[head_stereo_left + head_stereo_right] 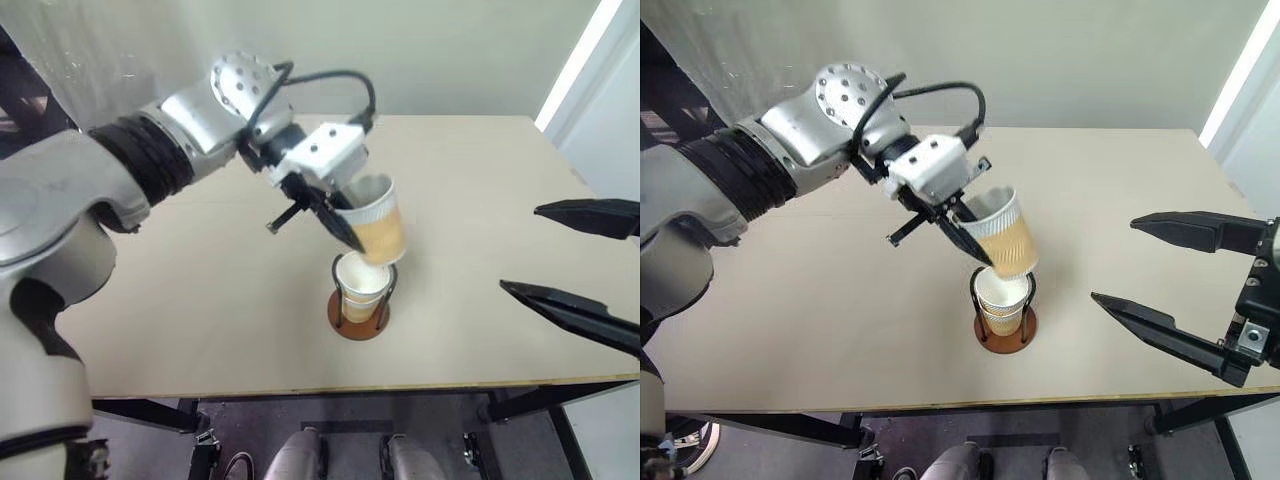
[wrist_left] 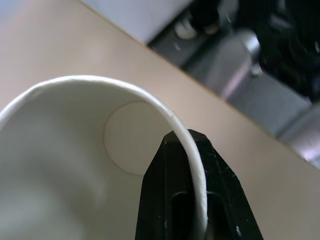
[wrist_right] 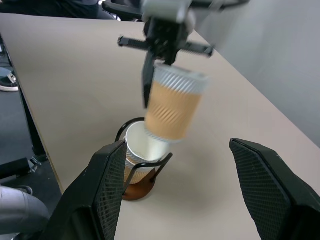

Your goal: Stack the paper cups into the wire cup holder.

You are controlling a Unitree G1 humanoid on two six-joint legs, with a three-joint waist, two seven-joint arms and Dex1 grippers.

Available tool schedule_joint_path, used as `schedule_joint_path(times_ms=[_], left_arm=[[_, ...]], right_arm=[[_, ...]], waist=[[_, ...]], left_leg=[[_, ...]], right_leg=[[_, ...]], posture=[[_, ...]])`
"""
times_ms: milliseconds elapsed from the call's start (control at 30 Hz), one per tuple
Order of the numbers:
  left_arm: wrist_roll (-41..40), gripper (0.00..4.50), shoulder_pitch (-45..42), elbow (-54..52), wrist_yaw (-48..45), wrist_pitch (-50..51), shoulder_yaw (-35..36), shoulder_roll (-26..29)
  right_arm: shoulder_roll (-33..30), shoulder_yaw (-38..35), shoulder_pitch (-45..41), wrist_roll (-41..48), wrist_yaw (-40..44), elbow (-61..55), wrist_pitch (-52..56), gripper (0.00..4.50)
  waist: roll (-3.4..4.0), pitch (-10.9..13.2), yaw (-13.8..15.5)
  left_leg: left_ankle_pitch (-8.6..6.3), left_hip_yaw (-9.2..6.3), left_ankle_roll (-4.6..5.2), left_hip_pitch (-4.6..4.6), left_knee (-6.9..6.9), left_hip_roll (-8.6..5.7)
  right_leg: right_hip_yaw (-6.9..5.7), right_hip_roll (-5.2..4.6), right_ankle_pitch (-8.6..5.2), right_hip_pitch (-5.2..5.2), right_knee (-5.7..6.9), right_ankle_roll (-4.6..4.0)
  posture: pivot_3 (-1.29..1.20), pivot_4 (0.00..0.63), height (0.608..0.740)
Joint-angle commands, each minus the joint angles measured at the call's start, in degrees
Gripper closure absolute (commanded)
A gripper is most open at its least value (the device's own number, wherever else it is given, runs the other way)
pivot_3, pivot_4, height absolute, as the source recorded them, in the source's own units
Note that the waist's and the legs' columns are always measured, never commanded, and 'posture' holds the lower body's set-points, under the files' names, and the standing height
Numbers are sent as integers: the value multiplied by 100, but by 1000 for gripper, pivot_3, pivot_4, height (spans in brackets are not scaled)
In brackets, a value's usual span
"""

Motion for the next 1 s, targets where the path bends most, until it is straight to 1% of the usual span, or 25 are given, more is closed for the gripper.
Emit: schedule_joint_path(times_ms=[33,133,400,500,667,900,1000], left_arm=[[46,4441,-353,212,-201,-460,-293,-110],[50,4441,-469,268,-201,-719,-643,-235],[-12,4441,-615,433,-201,-1049,-1197,-415],[-27,4441,-608,529,-201,-1101,-1242,-492],[-72,4441,-503,597,-201,-1120,-1105,-594],[-228,4441,-526,375,-201,-920,-1116,-516],[-243,3836,-531,322,-201,-881,-1124,-491]], right_arm=[[-98,-231,-41,68,-42,77,-40,1137],[-109,-191,-40,91,-91,63,-90,1137],[-67,-359,66,339,-357,-10,-33,1137],[-89,-395,102,429,-457,-11,-40,1137],[-126,-413,137,518,-582,-18,-64,1137],[-155,-409,142,614,-710,-45,-91,1137],[-158,-393,137,624,-735,-48,-99,1137]], waist=[[1,3,4],[3,3,-3],[5,4,-4],[2,3,3],[1,3,8],[2,3,3],[2,3,5]], left_leg=[[0,-10,-1,-5,1,6],[0,-24,-9,-8,-1,4],[-9,-45,-33,-7,-5,4],[2,-52,-58,-8,-6,4],[-1,-49,-62,-12,-6,2],[-6,-57,-62,-11,-8,5],[-6,-59,-62,-12,-7,4]], right_leg=[[6,-8,-1,1,3,-1],[3,-2,0,-1,3,-7],[-7,9,-4,-2,6,-17],[-8,8,-9,1,3,-17],[-10,8,-11,1,0,-16],[-9,6,-13,1,2,-19],[-9,6,-14,1,3,-20]], posture=[[0,150,740],[0,150,740],[0,150,740],[0,150,740],[0,150,740],[0,150,740],[0,150,740]])
